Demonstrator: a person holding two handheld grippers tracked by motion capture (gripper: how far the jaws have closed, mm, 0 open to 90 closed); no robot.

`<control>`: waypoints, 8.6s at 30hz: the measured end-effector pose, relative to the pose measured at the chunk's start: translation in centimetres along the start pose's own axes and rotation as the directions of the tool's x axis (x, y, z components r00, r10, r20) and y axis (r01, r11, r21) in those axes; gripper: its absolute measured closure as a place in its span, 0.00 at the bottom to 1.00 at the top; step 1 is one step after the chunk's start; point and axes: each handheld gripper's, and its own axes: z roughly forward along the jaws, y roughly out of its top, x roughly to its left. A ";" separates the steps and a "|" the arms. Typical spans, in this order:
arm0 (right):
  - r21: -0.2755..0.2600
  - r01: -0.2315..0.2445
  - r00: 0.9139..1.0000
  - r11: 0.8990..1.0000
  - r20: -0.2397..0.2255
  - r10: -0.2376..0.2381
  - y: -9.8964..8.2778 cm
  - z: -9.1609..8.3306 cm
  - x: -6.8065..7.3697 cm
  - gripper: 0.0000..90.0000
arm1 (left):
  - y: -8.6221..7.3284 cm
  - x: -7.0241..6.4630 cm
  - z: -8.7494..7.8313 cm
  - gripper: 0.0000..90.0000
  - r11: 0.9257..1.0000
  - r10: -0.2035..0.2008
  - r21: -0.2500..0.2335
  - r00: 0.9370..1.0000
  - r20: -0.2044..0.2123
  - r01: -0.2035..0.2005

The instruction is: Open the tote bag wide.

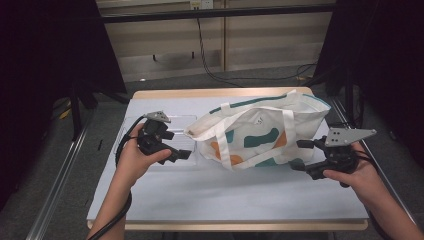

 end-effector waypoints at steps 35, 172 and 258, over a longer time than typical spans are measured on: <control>-0.059 0.009 1.000 0.998 -0.003 -0.009 2.1 0.8 0.0 0.60 | 3.8 0.2 -1.5 0.04 1.000 0.000 -0.003 1.000 0.005 0.000; -0.090 -0.027 0.999 0.996 -0.028 0.025 -1.8 1.0 -0.2 0.96 | 14.0 0.0 4.8 0.49 0.985 0.168 -0.053 0.984 0.052 -0.166; 0.069 -0.112 0.993 0.991 -0.028 0.114 -9.6 3.2 -1.5 0.97 | 14.3 3.5 12.1 0.85 0.999 0.008 0.034 0.999 -0.050 -0.006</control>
